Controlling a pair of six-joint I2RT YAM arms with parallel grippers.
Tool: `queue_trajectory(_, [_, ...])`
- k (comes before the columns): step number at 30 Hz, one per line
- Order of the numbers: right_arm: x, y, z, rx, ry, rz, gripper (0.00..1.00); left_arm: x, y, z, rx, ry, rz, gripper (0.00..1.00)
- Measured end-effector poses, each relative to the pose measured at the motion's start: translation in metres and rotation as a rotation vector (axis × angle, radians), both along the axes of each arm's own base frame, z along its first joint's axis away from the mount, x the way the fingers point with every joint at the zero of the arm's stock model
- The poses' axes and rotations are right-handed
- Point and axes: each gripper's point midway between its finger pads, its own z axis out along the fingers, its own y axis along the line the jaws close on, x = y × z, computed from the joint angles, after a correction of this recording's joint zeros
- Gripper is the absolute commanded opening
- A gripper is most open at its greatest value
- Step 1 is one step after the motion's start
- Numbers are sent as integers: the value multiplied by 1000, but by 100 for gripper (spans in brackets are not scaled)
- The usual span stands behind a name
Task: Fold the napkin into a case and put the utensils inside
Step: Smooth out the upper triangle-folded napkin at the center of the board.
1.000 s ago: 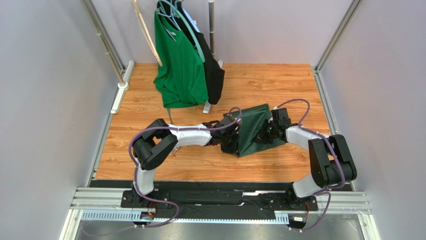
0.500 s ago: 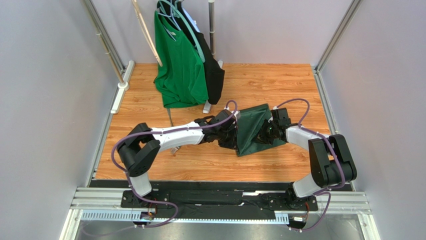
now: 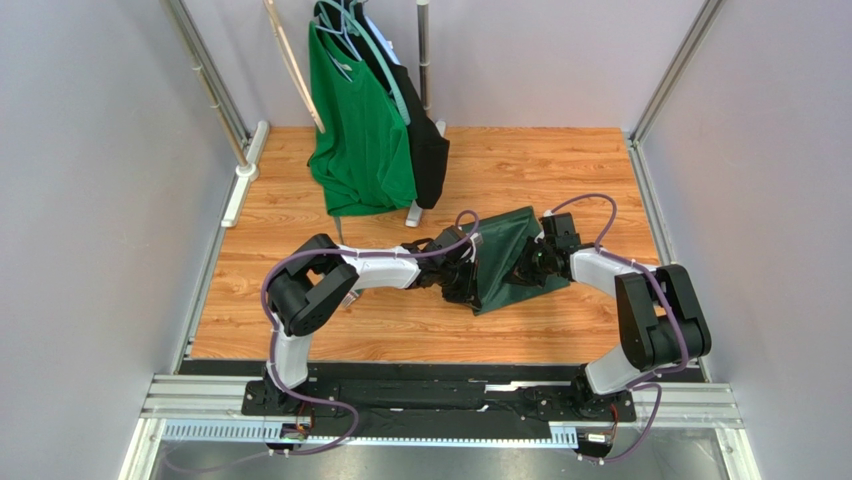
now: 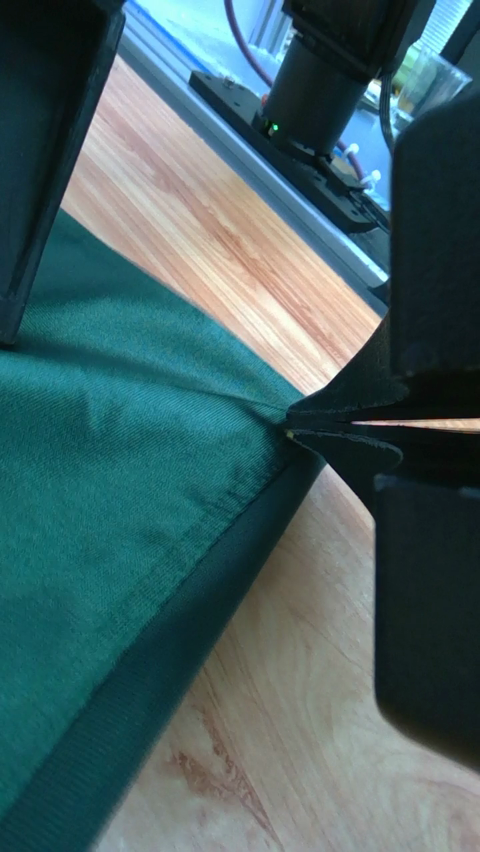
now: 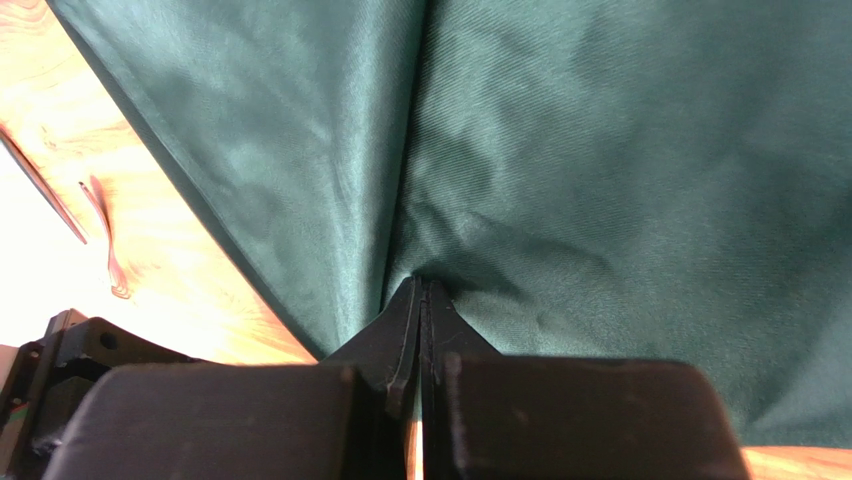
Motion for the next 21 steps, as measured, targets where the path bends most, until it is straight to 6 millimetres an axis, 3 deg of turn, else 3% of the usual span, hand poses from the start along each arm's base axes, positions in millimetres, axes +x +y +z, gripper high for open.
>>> queue_trajectory(4, [3, 1, 3, -4, -4, 16, 0, 2, -1, 0, -6, -16, -5, 0])
queue_trajectory(7, [11, 1, 12, -15, -29, 37, 0, 6, 7, 4, 31, -50, -2, 13])
queue_trajectory(8, [16, 1, 17, -19, -41, 42, 0, 8, 10, 6, 42, -64, -1, 24])
queue_trajectory(12, [37, 0, 38, -28, -108, 51, 0, 26, 23, 35, 65, -133, 25, 43])
queue_trajectory(17, [44, -5, 41, -49, -121, 55, 0, 99, 43, 88, 64, -275, 145, 56])
queue_trajectory(21, [38, -8, 28, -68, -79, 56, 0, 155, 58, 112, 109, -366, 229, 59])
